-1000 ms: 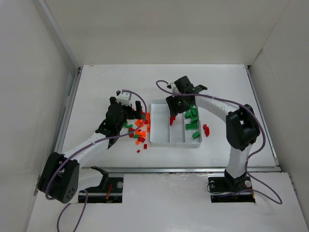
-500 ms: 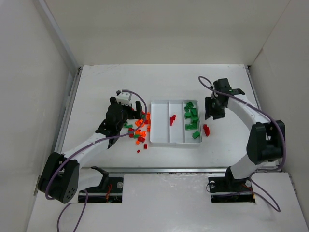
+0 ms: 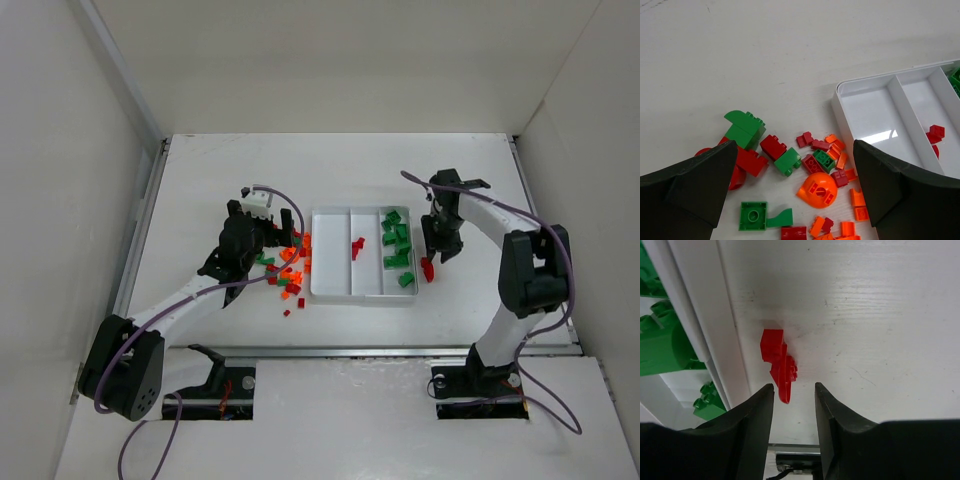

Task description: Sort the legos into containers by color

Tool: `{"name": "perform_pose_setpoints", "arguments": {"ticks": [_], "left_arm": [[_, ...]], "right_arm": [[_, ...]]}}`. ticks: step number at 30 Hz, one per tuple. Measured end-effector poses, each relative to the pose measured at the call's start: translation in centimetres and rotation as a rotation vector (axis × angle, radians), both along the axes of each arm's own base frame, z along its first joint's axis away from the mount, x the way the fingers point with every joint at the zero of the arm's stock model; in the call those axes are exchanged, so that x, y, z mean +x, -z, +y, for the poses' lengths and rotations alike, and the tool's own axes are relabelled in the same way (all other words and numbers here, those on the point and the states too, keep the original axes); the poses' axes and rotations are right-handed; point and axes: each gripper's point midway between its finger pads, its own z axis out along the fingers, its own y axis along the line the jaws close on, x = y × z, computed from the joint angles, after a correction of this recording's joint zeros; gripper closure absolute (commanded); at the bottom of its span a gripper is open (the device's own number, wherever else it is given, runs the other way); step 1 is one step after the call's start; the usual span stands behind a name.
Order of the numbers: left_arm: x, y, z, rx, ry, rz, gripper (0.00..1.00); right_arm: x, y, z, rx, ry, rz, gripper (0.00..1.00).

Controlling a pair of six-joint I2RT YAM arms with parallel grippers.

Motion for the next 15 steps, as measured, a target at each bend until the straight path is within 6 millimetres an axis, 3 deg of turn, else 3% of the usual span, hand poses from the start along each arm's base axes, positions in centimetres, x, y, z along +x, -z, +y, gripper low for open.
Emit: {"name": "perform_pose_setpoints", "arguments": {"ticks": [5, 7, 9, 14, 15], "left_arm": [[0.1, 0.0, 0.1, 0.006, -0.007, -0.002, 0.0], [0.1, 0.0, 0.2, 0.006, -0.008, -0.002, 0.0], [0.1, 0.0, 0.2, 0.009, -0.008, -0.003, 0.0], [0.1, 0.0, 0.2, 0.014, -0.006, -0.005, 0.0], [0.1, 0.0, 0.2, 0.015, -0.006, -0.005, 0.0]], "right_arm": [[-0.6, 1.7, 0.1, -0.001, -0.011, 0.073, 0.56], [-0.8, 2.1, 0.2, -0.002, -0.017, 0.089, 0.61], [-0.9, 2.3, 0.3, 0.001, -0.024, 0.099, 0.69], [-1.1, 2.4, 0.4, 0.011, -0.034, 0.118, 1.0], [-1.1, 2.4, 0.4, 0.012, -0.035, 0.119, 1.0]]}}
